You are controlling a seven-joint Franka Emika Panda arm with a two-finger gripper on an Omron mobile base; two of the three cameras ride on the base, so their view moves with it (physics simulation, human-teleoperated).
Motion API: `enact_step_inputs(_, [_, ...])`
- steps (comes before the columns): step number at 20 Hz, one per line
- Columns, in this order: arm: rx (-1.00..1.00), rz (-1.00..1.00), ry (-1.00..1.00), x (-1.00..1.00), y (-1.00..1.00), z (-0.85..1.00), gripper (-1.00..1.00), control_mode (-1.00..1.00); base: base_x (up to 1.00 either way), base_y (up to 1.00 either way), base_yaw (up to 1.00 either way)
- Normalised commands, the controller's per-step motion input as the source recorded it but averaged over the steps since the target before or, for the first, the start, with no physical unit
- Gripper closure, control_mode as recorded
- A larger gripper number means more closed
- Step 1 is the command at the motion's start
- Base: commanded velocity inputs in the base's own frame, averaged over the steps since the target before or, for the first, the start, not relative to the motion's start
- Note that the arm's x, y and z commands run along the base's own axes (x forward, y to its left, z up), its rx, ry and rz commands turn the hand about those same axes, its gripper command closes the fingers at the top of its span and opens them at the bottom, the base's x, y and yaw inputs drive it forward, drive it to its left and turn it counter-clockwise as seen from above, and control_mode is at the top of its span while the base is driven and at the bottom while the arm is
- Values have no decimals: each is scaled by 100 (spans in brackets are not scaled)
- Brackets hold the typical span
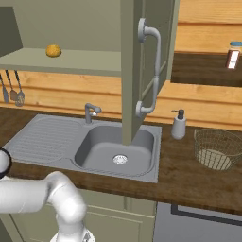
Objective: Open the cabinet, pick up the bread from the cabinet and place it in the basket. Then move the basket to the dining counter.
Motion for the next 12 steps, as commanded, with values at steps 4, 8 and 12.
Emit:
enact_step_inputs(4, [59, 13, -2, -88, -100, -56, -100, -100, 0, 0, 0])
enact_step_inputs(8, [64, 15, 13, -56, -99, -9, -100, -100, 0, 0, 0])
enact_step_inputs(12, [55, 14, 10, -3, -91, 15, -100, -100, 0, 0, 0])
